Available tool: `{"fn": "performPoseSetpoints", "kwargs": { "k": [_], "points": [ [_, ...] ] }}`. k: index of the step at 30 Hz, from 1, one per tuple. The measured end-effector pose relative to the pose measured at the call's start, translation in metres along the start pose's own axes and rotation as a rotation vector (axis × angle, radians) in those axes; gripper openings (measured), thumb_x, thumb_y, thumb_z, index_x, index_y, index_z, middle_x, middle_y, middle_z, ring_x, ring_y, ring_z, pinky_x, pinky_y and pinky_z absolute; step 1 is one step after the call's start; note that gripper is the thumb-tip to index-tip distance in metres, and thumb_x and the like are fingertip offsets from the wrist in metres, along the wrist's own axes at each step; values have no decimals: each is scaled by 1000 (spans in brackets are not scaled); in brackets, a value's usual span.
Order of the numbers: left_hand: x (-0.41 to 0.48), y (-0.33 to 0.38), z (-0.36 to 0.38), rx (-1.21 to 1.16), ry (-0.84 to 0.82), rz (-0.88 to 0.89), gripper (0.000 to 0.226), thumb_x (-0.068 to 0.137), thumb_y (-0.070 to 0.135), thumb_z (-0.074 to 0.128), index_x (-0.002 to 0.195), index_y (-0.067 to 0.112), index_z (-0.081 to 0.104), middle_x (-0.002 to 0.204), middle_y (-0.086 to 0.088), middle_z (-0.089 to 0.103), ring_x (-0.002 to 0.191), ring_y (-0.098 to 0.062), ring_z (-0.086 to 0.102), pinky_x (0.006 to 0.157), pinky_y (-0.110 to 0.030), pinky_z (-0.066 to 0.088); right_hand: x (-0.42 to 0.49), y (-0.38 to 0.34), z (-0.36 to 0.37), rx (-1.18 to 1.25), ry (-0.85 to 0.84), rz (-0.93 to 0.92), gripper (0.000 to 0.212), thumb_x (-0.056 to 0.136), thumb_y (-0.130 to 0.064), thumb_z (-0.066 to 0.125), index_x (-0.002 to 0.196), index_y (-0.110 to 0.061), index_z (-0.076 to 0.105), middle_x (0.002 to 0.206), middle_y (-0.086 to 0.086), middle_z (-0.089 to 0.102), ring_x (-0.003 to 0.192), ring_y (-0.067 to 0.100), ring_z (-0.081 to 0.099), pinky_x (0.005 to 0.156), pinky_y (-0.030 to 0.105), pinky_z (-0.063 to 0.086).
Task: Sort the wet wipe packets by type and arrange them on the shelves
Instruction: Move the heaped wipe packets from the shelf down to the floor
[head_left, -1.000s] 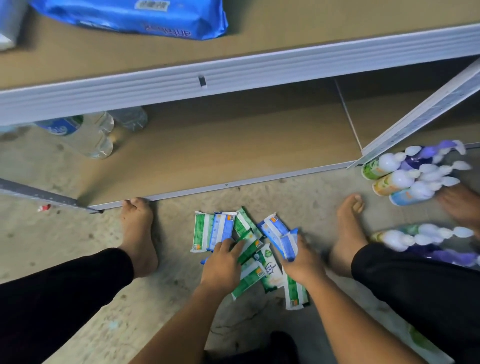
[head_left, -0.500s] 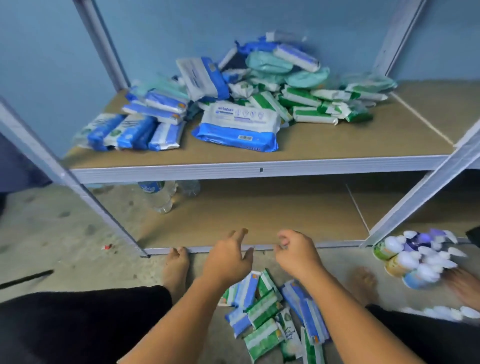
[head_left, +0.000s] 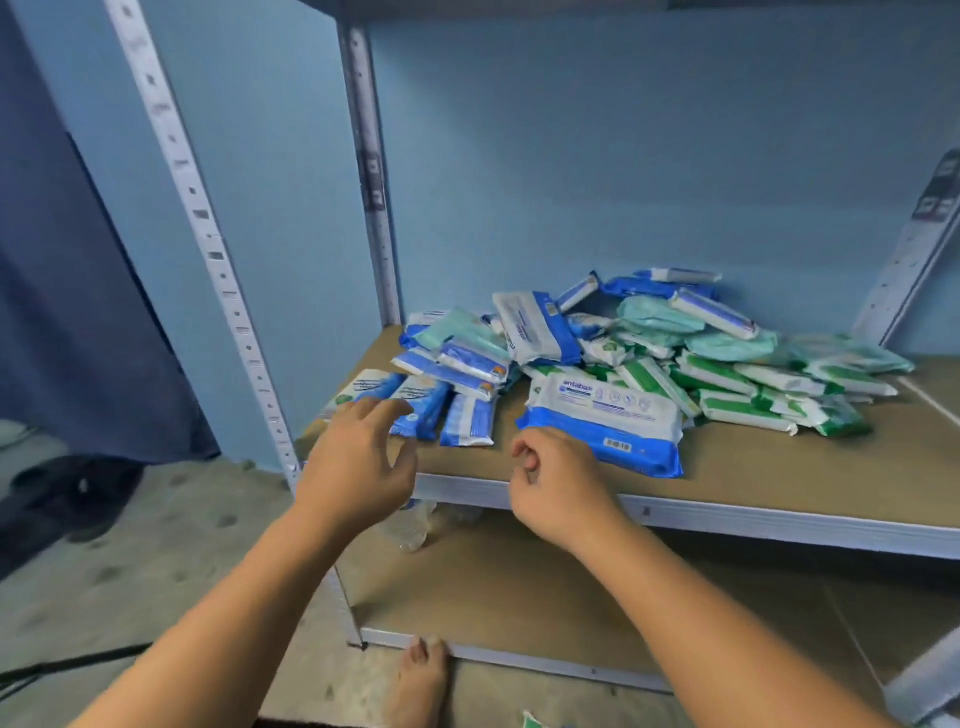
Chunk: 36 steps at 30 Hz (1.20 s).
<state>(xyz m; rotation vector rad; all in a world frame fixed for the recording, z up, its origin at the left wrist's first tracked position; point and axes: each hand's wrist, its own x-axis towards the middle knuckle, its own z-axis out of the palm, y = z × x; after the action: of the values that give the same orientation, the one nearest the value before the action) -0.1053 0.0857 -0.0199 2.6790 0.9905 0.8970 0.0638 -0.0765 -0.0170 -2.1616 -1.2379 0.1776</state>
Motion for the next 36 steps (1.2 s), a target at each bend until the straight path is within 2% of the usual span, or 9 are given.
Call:
{"fn": "performPoseSetpoints", "kwargs": {
  "k": [3,7,10,15,18,21,24,29,36],
  "points": [
    [12,-18,10,47,36,-118,59,82,51,50,135,24,58,132,-3,58,120,-32,48,96,-48,47,34,-15,14,-52,-20,-21,32,89,-19,56,120,-25,58,116,-4,54,109,18,53,89,36,50],
    [28,-25,29,140,-96,-181,78,80,77,38,149,41,39,139,0,49,128,-31,40,102,-50,38,67,-21,33,-123,-182,17,59,92,-21,48,150,-30,39,143,3,36,132,26,38,107,44,42],
    [35,-26,42,224,-132,-212,78,78,84,30,142,43,48,138,0,47,128,-31,37,104,-50,32,79,-20,44,-196,-226,48,54,97,-27,43,151,-29,40,148,5,30,135,27,35,110,45,39],
    [44,-15,52,273,-58,-198,65,77,77,37,113,32,65,124,2,55,116,-29,42,94,-47,33,84,-20,45,-142,-103,78,36,95,-33,47,116,-21,73,123,9,51,110,29,56,95,37,48],
    [46,-8,53,322,-89,-207,59,79,73,43,112,27,57,123,1,58,116,-27,43,93,-46,35,80,-20,45,-208,-43,88,34,89,-50,60,95,-18,70,108,5,53,98,27,59,84,37,51],
    [46,-1,52,348,-122,-220,53,80,65,51,114,25,53,124,-2,57,116,-28,46,93,-45,38,74,-22,44,-324,-36,126,49,82,-63,65,105,-19,62,113,4,50,105,28,56,81,38,50],
    [45,5,49,302,-160,-255,54,78,60,57,116,22,51,123,-4,55,115,-30,49,91,-42,42,68,-24,37,-402,-38,125,45,85,-52,64,116,-19,57,118,4,50,108,29,56,74,37,44],
    [42,9,44,108,-251,-333,65,71,45,65,124,13,44,125,-11,47,118,-33,48,95,-42,47,54,-23,28,-368,-54,128,54,82,-46,69,123,-17,49,126,3,50,114,29,56,84,41,50],
    [24,21,37,139,-369,-394,62,74,46,58,127,18,42,130,-14,40,124,-37,39,102,-47,36,15,-25,20,-312,-118,263,63,75,-49,72,124,-15,52,118,6,47,109,28,56,77,32,43]
  ]
}}
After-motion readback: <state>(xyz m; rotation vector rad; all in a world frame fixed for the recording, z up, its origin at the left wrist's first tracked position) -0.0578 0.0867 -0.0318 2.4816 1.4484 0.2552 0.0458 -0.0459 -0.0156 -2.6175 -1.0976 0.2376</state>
